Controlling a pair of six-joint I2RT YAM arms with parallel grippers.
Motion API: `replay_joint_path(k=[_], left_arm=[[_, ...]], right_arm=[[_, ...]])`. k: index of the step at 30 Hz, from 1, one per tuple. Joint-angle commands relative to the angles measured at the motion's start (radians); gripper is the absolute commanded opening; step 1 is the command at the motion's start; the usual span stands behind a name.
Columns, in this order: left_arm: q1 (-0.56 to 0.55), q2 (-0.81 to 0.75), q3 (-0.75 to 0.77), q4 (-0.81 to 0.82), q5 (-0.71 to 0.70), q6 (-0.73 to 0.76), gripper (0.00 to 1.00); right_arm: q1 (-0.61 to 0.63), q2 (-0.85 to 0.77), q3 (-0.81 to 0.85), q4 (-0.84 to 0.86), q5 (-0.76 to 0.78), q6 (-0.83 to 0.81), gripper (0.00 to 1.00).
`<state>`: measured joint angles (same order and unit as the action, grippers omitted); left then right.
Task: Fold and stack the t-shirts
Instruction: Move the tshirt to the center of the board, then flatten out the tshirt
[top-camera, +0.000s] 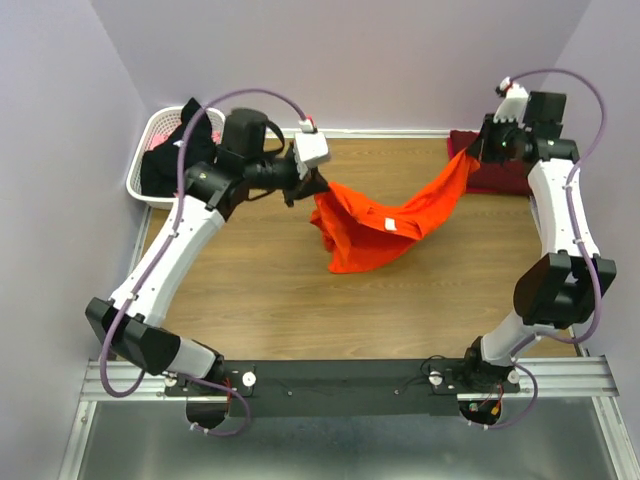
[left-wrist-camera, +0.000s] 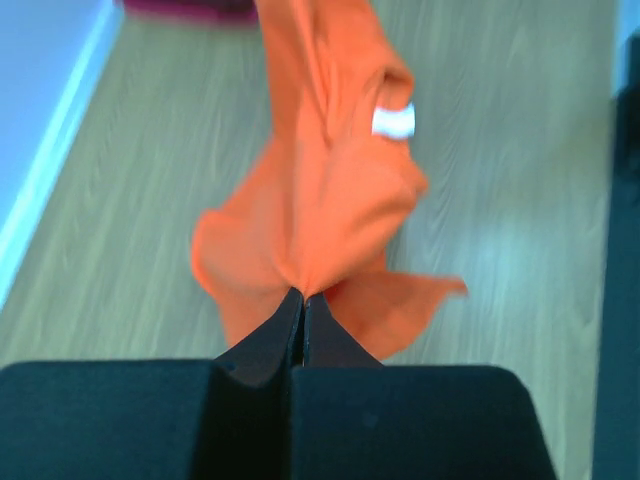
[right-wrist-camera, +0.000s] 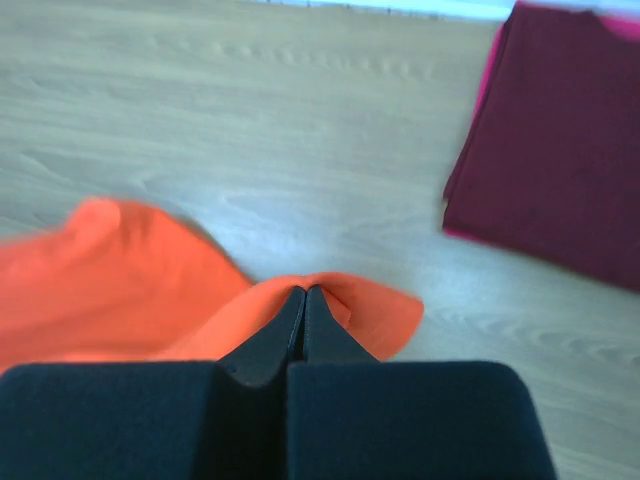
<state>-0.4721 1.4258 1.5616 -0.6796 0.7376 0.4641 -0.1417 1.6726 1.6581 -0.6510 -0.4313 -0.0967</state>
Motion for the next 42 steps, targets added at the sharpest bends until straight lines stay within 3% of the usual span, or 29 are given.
replay_joint_path(k=[1,4,6,7,9,12,16,21,24,25,28,33,37,42], left_arm=[[0.003,-0.03,0.161,0.032,0.238,-0.171,0.0],[0.077,-0.068,0.175,0.122,0.34,-0.309,0.0],[0.219,-0.102,0.034,0.321,0.44,-0.459,0.0],[0.265,-0.138,-0.109,0.41,0.523,-0.639,0.0],[0.379,-0.169,-0.225,0.52,0.537,-0.722,0.0],[0.464,-0.166,-0.327,0.349,0.449,-0.587,0.0],[0.537,-0.076,-0.391,0.166,0.265,-0.414,0.0],[0.583,-0.061,-0.466,0.17,-0.173,-0.409,0.0],[0.589,-0.061,-0.462,0.161,-0.361,-0.395,0.18],[0.59,-0.061,-0.453,0.155,-0.383,-0.386,0.41],[0.59,-0.068,-0.445,0.129,-0.342,-0.291,0.61],[0.508,-0.111,-0.452,0.089,-0.253,-0.032,0.62],[0.263,-0.102,-0.5,0.058,-0.302,0.1,0.63],[0.005,-0.082,-0.546,0.129,-0.328,0.113,0.62]], right_arm=[[-0.013,-0.045,0.148,-0.012,-0.027,0.051,0.01],[-0.013,-0.039,0.268,0.008,-0.046,0.089,0.0],[-0.013,-0.005,0.307,0.017,-0.087,0.094,0.0],[-0.01,0.012,0.325,0.019,-0.107,0.092,0.01],[0.001,0.07,0.328,0.019,-0.165,0.119,0.01],[0.089,0.139,0.299,0.019,-0.162,0.106,0.01],[0.319,0.237,0.269,0.031,-0.083,0.04,0.0],[0.494,0.42,0.373,0.044,0.018,0.023,0.01],[0.556,0.475,0.408,0.024,0.04,0.021,0.57],[0.554,0.47,0.404,0.019,0.032,0.031,0.99],[0.551,0.357,0.289,-0.01,0.09,-0.021,1.0],[0.513,0.19,0.019,-0.051,0.114,-0.069,1.0],[0.409,0.153,-0.125,-0.113,0.089,-0.061,1.0],[0.281,0.185,-0.218,-0.148,0.06,-0.072,0.95]])
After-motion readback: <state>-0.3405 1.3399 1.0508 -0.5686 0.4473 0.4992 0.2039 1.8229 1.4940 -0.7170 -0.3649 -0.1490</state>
